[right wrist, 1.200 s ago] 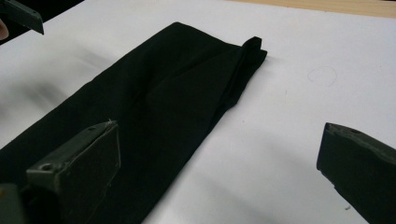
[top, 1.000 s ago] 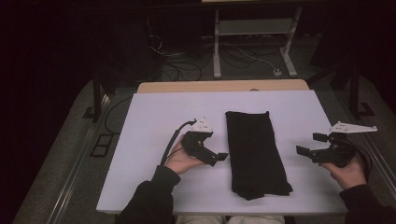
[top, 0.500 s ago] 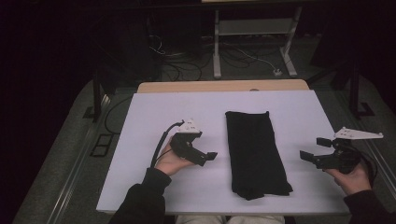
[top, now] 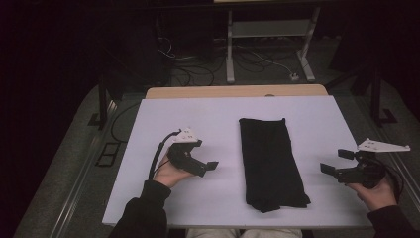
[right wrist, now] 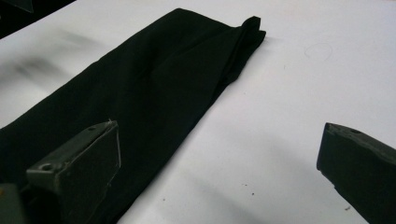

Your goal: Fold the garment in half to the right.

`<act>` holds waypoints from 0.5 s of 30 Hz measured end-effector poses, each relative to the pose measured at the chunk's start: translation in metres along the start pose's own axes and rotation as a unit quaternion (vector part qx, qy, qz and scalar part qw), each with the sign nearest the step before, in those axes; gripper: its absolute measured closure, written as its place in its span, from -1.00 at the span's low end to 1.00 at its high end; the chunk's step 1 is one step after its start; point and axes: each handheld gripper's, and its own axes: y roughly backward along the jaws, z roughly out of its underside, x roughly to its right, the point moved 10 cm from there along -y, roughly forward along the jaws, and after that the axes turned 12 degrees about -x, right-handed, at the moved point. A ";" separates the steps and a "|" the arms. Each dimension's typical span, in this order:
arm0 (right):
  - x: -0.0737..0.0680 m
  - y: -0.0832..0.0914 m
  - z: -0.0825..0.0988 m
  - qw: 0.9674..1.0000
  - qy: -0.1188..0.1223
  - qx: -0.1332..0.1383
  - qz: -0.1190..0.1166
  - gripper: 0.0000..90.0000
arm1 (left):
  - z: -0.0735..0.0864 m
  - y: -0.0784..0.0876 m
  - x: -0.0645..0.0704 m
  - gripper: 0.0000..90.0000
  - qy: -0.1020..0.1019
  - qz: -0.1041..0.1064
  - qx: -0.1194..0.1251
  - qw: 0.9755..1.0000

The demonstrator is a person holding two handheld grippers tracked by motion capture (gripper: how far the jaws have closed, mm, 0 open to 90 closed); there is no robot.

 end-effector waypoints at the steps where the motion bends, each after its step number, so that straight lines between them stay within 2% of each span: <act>1: 0.000 0.000 0.001 1.000 -0.003 -0.001 -0.001 -1.00 | 0.001 0.001 -0.001 -1.00 0.003 -0.002 0.003 1.000; 8: -0.001 -0.001 0.001 1.000 -0.001 -0.002 0.001 -1.00 | 0.011 0.008 -0.007 -1.00 0.012 -0.008 0.004 1.000; 15: -0.002 -0.003 0.002 1.000 0.002 -0.006 0.001 -1.00 | 0.018 0.019 -0.015 -1.00 0.022 -0.019 0.015 0.999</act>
